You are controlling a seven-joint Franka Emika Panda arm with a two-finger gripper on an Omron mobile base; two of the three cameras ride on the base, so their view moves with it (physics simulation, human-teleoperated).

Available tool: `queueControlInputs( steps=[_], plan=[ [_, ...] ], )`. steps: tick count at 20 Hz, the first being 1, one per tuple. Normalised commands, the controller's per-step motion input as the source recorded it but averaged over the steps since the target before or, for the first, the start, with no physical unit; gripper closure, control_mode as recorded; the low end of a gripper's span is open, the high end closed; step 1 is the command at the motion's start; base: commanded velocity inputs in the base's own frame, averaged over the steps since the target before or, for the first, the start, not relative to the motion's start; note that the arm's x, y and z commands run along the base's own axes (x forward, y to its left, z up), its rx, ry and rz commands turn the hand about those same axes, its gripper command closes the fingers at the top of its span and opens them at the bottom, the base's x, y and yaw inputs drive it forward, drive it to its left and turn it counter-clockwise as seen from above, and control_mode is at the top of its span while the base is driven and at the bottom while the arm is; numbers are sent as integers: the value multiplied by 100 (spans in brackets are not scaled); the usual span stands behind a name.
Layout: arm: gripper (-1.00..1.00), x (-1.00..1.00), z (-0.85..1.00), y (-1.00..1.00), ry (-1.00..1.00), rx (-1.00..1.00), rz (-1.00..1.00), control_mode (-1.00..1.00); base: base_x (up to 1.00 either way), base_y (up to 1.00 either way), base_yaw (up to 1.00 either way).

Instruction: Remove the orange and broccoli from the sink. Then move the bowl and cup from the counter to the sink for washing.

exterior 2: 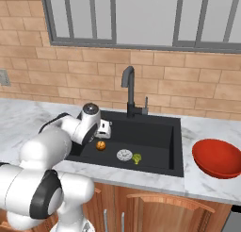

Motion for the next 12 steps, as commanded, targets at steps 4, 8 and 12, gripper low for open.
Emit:
queueControlInputs(
  steps=[4, 8, 12],
  plan=[
    [-100, 16, -18, 8, -4, 1, 0, -100, 0, 0, 0],
    [-100, 21, -17, 4, -2, 0, 0, -100, 0, 0, 0],
    [-100, 20, -18, 1, -2, 0, 0, -100, 0, 0, 0]
  ],
)
